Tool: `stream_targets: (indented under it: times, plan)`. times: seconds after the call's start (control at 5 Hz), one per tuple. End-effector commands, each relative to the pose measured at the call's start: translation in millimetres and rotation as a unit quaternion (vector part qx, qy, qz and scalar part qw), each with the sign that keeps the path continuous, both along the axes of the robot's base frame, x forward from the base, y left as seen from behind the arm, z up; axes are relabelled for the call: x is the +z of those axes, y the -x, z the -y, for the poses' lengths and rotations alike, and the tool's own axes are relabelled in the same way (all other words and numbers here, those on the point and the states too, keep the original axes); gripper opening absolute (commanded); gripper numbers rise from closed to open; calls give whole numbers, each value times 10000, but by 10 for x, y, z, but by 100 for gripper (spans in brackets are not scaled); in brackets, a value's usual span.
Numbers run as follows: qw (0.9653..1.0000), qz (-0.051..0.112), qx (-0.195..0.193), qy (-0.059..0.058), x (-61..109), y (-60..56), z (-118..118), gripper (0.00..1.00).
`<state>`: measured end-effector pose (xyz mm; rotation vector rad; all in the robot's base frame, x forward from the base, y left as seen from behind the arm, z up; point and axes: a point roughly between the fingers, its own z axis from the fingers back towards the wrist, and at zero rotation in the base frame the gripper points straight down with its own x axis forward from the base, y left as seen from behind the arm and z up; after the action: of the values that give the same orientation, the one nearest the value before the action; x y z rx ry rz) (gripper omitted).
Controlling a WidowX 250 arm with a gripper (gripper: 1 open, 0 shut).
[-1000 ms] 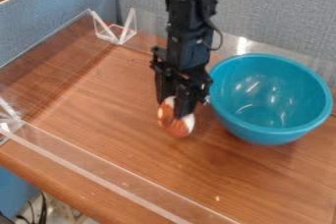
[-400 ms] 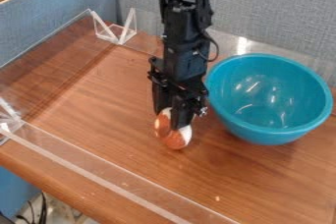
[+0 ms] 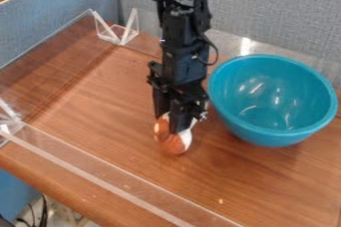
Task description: Remove the mushroom from inside the blue bowl and put it on the table
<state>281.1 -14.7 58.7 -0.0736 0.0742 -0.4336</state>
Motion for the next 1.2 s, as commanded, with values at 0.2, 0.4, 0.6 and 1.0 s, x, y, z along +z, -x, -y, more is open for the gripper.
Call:
stream_targets:
  times: [0.2, 0.4, 0.6, 1.0]
  plan:
    - [9995, 303, 44, 75, 154, 15, -70, 0]
    - [9995, 287, 49, 122, 143, 40, -75, 0]
    - [9995, 272, 54, 162, 133, 61, -79, 0]
    - [9994, 254, 32, 253, 117, 97, -67, 0]
